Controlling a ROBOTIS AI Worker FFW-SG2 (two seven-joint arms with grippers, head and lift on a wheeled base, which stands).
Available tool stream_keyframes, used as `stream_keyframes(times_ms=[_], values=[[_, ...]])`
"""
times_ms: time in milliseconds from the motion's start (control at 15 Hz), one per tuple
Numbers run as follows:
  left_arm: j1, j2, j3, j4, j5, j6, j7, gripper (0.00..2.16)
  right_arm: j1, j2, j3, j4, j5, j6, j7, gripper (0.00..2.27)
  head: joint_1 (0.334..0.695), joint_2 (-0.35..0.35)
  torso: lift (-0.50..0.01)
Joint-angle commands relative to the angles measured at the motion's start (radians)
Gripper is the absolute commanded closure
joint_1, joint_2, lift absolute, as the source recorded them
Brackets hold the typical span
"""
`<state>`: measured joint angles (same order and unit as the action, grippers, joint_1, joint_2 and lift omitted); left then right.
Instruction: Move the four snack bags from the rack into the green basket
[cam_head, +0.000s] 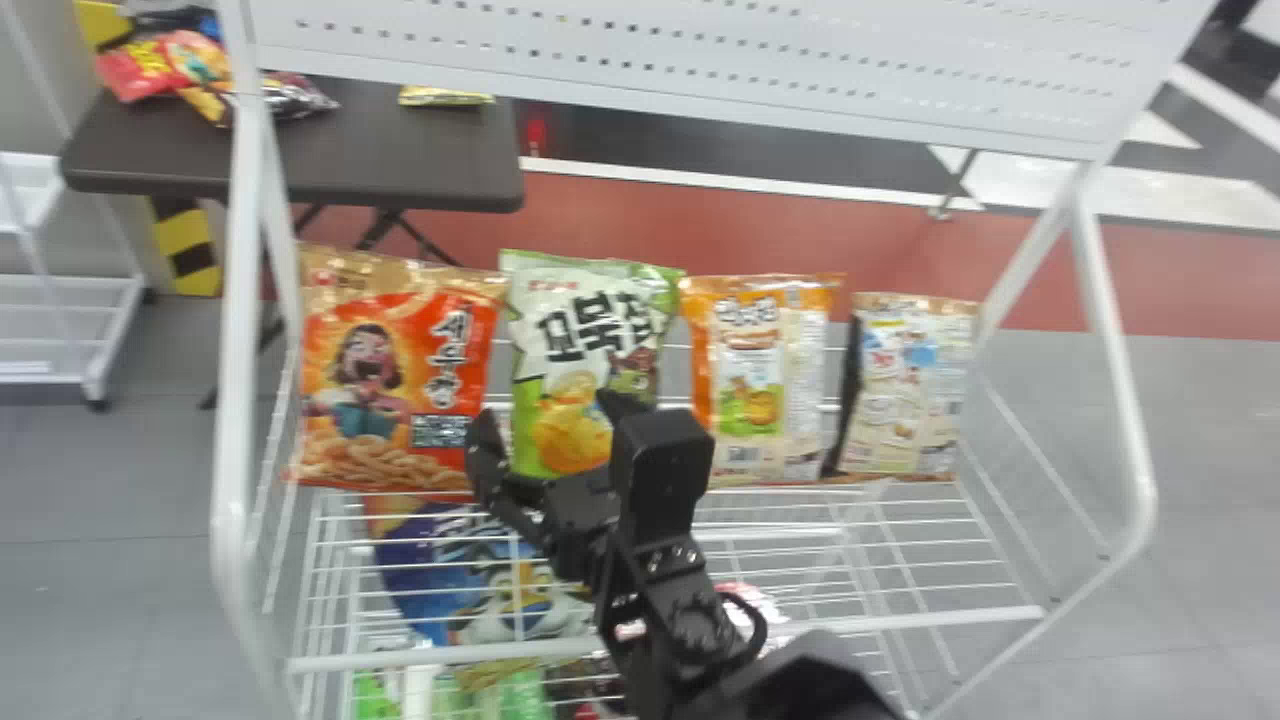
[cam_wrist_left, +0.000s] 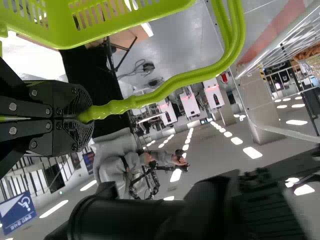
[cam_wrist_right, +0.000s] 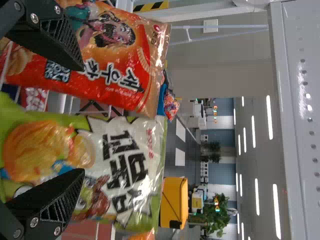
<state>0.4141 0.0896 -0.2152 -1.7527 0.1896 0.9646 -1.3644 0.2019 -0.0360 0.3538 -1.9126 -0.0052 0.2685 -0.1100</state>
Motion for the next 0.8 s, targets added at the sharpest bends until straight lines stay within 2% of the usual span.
stream_keyframes(times_ms=[0,133,333,533,667,733], values=[[-0.001,0.002,-0.003,-0.001,-0.001,-0.002,-0.001,1.48,-0.102,0.037,0.027,0.106,-0.004,0.010,-0.002,0.09,0.695,-0.185,0.000],[-0.003,0.004,-0.007,0.001,-0.001,-0.005,0.001,1.48,-0.182,0.037,0.042,0.204,-0.041,0.016,0.000,0.09,0.695,-0.130,0.000],[-0.008,0.004,-0.016,0.002,-0.002,-0.008,0.004,1.48,-0.279,0.037,0.063,0.329,-0.085,-0.011,0.006,0.09,0.695,-0.099,0.000],[-0.021,0.006,-0.030,0.010,-0.004,-0.008,0.007,1.48,-0.322,0.037,0.065,0.377,-0.108,-0.054,0.038,0.10,0.695,-0.081,0.000],[-0.029,0.006,-0.039,0.015,-0.005,-0.008,0.011,1.48,-0.337,0.037,0.077,0.389,-0.116,-0.057,0.076,0.18,0.695,-0.072,0.000],[-0.034,0.007,-0.044,0.018,-0.005,-0.008,0.011,1.48,-0.340,0.037,0.077,0.389,-0.113,-0.054,0.099,0.35,0.695,-0.067,0.000]])
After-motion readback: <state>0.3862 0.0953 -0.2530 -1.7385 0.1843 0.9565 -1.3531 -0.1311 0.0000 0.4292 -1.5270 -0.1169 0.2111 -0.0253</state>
